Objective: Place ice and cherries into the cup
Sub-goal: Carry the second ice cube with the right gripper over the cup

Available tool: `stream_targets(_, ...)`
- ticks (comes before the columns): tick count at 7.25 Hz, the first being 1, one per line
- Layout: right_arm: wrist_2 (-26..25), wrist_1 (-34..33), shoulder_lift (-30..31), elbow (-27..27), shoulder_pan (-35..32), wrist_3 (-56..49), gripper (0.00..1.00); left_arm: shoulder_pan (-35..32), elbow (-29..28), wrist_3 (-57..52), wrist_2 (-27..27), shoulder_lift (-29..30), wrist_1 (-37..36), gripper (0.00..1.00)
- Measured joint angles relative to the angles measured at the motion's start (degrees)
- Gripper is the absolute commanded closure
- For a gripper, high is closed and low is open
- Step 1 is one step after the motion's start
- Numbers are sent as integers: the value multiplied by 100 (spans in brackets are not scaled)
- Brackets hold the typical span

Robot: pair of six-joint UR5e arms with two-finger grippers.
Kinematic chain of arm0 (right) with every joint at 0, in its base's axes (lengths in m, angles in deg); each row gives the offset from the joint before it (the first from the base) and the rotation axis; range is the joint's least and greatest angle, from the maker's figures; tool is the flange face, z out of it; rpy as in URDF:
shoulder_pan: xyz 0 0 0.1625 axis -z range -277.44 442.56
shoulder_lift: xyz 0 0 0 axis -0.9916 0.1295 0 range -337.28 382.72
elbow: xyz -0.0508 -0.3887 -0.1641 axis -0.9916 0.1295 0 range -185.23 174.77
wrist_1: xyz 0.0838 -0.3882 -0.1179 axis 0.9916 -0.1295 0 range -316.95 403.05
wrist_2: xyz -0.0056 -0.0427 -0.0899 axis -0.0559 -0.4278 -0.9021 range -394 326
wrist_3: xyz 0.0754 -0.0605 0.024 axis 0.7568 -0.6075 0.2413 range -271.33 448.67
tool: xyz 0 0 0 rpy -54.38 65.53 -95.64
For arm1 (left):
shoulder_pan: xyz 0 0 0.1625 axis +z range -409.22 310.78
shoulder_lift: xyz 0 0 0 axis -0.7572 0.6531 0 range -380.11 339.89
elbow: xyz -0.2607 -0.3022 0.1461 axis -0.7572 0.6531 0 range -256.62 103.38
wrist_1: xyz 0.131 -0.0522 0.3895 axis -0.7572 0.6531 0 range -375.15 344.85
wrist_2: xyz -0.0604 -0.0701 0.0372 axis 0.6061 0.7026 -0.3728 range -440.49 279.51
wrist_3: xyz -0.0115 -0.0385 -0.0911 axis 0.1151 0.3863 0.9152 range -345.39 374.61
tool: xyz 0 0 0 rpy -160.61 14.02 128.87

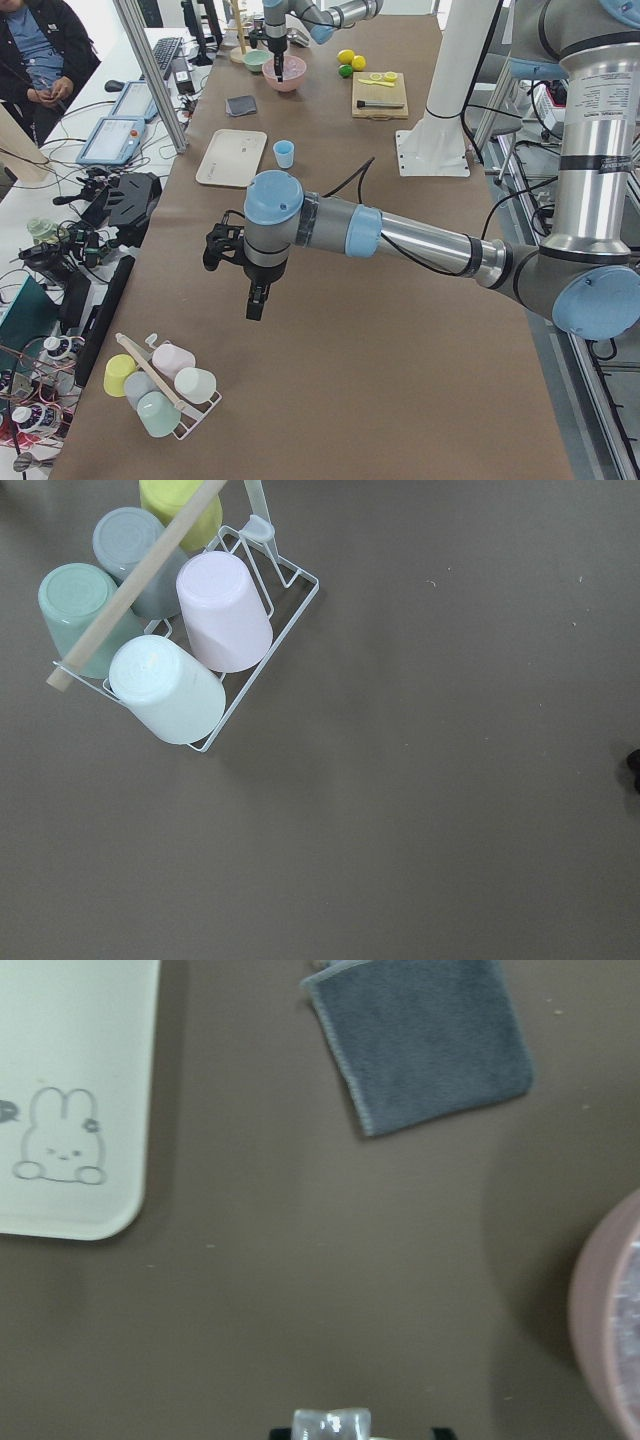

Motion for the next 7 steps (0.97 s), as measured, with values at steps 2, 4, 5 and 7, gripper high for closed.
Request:
stream_targets(2, -452, 300, -1137, 905, 732, 1443, 84, -6, -43, 0, -1, -10, 6, 2)
stream_targets(4, -1050, 1424, -1695, 1764, 1283, 2329, 80, -19, -86, 0, -1, -25, 6, 2)
stream_targets(5, -1255, 1771, -1871, 2084, 1484, 2492, 78, -27, -109, 0, -1, -31, 7, 2)
stream_targets(7, -1410, 2008, -1912, 2262, 1663, 2504, 78, -36, -179, -6, -7, -73, 6, 2)
